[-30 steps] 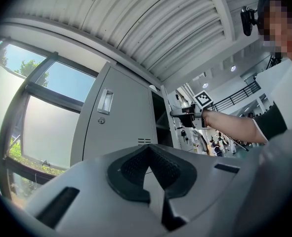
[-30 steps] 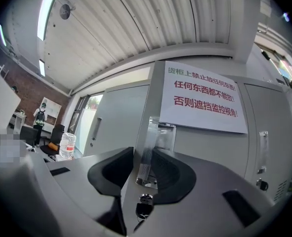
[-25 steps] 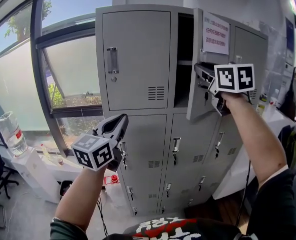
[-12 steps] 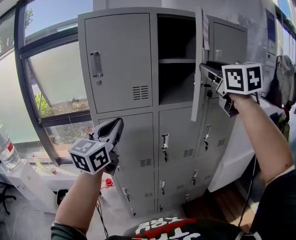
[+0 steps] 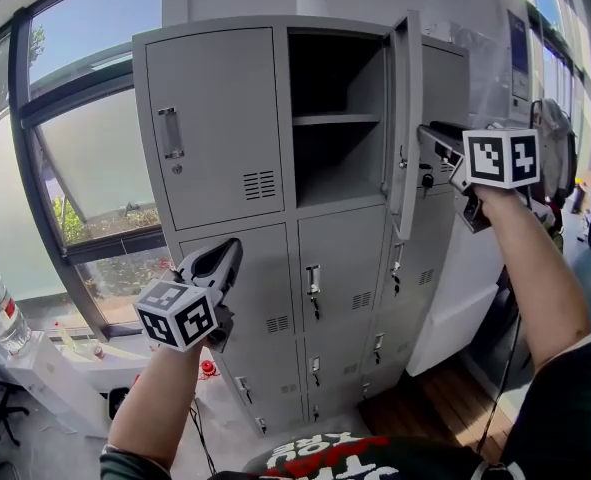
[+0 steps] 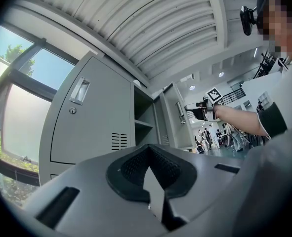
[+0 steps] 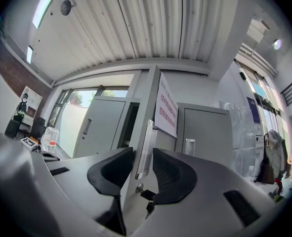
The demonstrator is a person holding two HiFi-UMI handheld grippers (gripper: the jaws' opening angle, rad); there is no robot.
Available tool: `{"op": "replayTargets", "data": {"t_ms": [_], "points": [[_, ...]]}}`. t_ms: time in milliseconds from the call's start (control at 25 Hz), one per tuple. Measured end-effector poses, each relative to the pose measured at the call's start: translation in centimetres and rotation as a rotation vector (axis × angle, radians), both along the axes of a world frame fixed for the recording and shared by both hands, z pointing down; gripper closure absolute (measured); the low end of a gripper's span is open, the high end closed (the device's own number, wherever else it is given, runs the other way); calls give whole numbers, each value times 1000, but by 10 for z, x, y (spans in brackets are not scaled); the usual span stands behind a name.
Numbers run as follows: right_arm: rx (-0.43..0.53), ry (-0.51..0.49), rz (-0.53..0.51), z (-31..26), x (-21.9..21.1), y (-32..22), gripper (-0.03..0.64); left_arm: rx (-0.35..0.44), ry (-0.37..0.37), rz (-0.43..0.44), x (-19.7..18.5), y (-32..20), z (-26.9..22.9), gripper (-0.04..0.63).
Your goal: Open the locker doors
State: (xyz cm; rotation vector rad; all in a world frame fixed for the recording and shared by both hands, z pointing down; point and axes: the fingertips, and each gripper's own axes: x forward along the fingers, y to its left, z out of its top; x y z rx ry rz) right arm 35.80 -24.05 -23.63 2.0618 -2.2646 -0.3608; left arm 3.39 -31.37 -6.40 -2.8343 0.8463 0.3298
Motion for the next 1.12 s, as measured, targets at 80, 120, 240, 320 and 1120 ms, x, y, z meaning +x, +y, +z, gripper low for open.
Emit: {"op": "replayTargets", "data": {"t_ms": [80, 120, 240, 320, 1120], "points": [[5, -7, 17, 0, 11, 6, 477, 1, -3, 6, 4, 1, 0, 591], [7, -12, 27, 0, 18, 9, 477, 1, -4, 9, 6, 2, 0, 591], [16, -27, 61, 0, 39, 19, 483, 1, -9, 19, 12, 3, 0, 591], [24, -36, 86, 1, 54, 24, 488, 2, -13, 25, 15, 4, 1, 591], [111, -90, 257, -3, 149, 48, 529, 5, -18, 38, 39, 12, -3, 591]]}}
